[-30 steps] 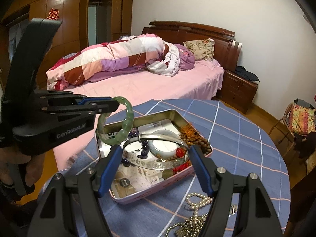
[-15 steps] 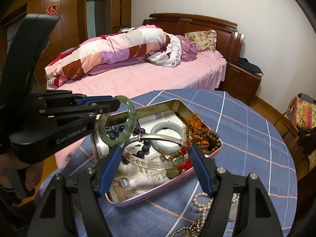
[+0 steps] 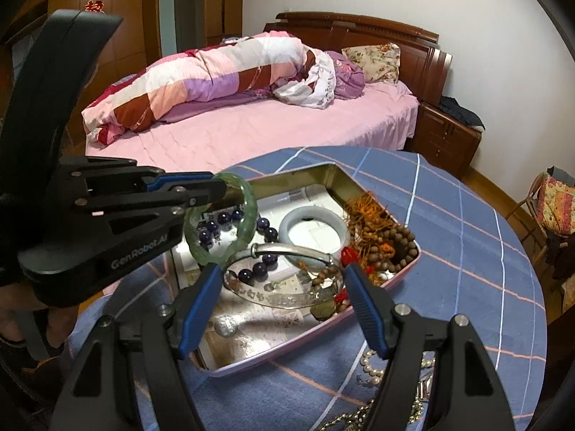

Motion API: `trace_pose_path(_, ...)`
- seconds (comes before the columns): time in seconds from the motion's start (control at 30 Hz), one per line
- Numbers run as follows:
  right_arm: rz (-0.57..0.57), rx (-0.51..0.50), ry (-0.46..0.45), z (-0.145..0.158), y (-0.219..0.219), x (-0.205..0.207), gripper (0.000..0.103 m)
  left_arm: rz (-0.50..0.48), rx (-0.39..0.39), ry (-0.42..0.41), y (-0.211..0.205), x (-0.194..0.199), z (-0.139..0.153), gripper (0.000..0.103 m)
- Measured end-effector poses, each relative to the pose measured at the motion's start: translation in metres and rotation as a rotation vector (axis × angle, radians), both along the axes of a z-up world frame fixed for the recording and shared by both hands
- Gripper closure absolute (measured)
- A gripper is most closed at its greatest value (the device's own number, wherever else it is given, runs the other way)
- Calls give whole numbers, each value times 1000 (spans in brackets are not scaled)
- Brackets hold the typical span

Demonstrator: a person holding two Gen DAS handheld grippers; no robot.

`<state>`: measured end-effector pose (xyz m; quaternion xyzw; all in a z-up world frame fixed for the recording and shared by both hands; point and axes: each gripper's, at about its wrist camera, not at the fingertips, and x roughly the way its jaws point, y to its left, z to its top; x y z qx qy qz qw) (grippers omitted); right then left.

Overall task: Organize jewelry
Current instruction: 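Open both tools to drop the two bangles into the tin, then move the right tool to the red-tasseled jade pendant and grasp its tassel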

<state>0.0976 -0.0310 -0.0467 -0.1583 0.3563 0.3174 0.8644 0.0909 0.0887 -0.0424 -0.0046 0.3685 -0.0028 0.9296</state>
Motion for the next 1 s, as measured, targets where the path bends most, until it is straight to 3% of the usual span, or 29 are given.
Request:
trace_pose_path(0.4,-28,-9,40,-15,-4,10,26,21,-12,51,4,3,-15,90)
trace_pose_path(0.5,-38,-6,23,-11,-6,7,14,21,-39,53,5,0,-14,72)
trace_pose_path(0.67,-48,21,23,-3,-20,3,14,29,-9,2,-3,-12,-2,43)
trace_pose_path(0.8,-87,21,16,-1,-49,-2,14,61,16,-30,-6,-21,9,41)
trace_pose_path(1.0,-234,32,61,-12,-121,-12,14,81,27,-48,-25,-35,14,41)
